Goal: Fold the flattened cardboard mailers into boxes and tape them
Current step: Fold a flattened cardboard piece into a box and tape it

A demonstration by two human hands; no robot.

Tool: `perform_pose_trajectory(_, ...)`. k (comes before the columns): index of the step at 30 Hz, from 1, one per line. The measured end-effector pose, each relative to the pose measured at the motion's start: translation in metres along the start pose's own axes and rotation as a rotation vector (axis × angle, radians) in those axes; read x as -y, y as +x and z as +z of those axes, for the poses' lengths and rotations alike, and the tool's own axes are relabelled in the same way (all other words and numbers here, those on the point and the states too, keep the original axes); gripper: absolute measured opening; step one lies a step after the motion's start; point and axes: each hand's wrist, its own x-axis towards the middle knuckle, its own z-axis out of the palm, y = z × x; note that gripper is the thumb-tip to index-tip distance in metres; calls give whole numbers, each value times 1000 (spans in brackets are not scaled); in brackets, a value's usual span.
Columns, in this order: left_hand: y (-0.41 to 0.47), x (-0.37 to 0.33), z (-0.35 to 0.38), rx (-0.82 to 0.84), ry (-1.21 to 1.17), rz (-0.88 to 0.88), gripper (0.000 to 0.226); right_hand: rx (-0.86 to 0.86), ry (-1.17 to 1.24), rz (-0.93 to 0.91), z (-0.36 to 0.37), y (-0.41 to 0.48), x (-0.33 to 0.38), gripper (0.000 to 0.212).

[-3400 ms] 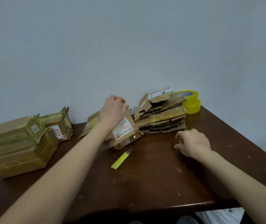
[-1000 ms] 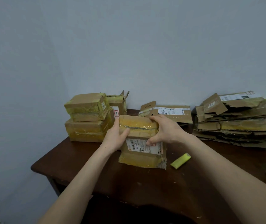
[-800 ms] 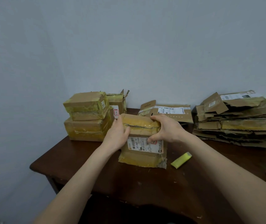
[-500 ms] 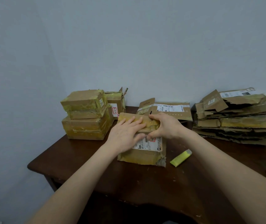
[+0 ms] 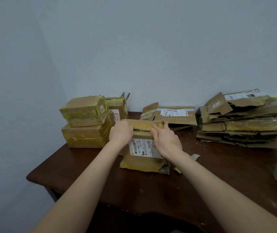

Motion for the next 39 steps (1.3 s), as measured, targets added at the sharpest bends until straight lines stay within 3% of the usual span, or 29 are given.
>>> perform_pose_trajectory(5, 1, 6, -5, 88, -229, -87, 34, -28, 155, 51, -2, 6, -1, 49)
perform_pose_trajectory(7, -3, 10, -4, 118, -339, -119, 34, -17, 291, 158, -4, 7, -4, 57)
perform_pose_trajectory(9, -8, 14, -2, 134, -435, -163, 42, 26, 369, 271, -7, 6, -5, 50)
perform_pose_trajectory(12, -23, 16, 0, 58, -510, -220, 43, 32, 535, 293, -7, 0, -8, 39)
perform_pose_trajectory(15, -40, 15, -6, -112, -591, -161, 37, -58, 604, 251, -18, -3, -7, 16)
perform_pose_trajectory(19, -53, 6, -31, -243, -855, -71, 35, -172, 646, 147, -47, -1, 7, 59)
perform_pose_trajectory(21, -49, 1, -44, -281, -942, -40, 35, -216, 632, 145, -58, 5, 16, 70)
perform_pose_trajectory(26, -8, 2, -84, -392, -913, 11, 31, -377, 707, 140, -63, 45, 41, 38)
perform_pose_trajectory(32, 84, 27, -130, -442, -811, 168, 47, -421, 789, -14, -44, 127, 102, 54)
perform_pose_trajectory(35, 131, 48, -128, -484, -717, 117, 47, -413, 761, -86, -22, 170, 121, 46)
perform_pose_trajectory(39, 180, 76, -106, -418, -480, 10, 55, -304, 705, -167, 7, 212, 126, 56)
